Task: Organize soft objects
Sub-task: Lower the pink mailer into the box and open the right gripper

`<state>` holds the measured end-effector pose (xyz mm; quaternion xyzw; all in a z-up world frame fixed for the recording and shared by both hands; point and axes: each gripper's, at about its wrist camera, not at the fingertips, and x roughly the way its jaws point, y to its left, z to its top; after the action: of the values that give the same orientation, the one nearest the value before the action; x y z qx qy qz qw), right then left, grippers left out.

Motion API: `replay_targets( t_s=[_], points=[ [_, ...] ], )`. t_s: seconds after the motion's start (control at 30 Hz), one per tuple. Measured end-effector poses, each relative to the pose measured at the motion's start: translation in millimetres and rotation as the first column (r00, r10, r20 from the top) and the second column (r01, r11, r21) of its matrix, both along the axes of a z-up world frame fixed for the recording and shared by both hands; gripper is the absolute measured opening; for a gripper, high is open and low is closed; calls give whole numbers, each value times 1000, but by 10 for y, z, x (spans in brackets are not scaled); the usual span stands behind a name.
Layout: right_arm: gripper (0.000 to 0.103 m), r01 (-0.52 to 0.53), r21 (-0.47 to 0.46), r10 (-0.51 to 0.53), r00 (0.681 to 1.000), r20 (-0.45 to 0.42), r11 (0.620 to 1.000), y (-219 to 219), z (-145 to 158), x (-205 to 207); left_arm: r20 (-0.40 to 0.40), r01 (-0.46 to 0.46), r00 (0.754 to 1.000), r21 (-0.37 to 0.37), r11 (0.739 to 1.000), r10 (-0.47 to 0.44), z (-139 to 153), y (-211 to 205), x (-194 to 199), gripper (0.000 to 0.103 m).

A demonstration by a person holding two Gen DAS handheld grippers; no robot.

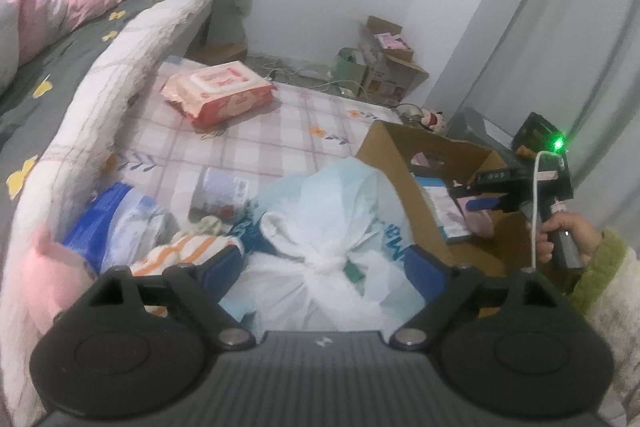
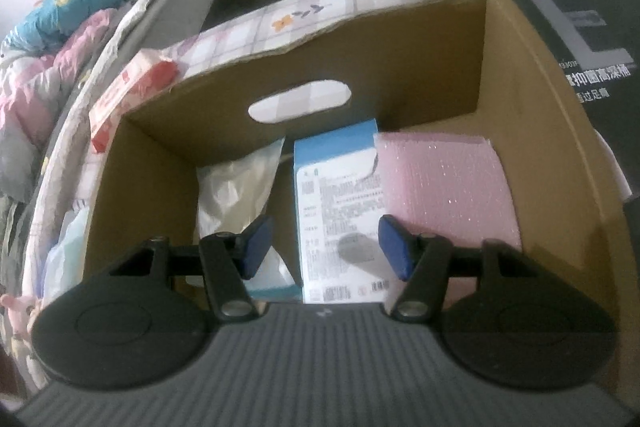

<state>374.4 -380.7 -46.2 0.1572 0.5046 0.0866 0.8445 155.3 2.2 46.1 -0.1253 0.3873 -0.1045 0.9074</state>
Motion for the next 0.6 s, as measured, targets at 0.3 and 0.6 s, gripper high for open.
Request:
replay_targets(
  t_s=[0.3, 0.6],
  points=[
    [60, 7, 30, -9, 999, 48, 1000, -37, 139, -129, -18, -35, 999, -21, 999, 35, -123, 144, -151, 93],
    [76, 84, -15, -85, 996, -21, 996, -131, 197, -425, -9, -77, 997, -19, 997, 77, -186, 242, -328, 95]
  ],
)
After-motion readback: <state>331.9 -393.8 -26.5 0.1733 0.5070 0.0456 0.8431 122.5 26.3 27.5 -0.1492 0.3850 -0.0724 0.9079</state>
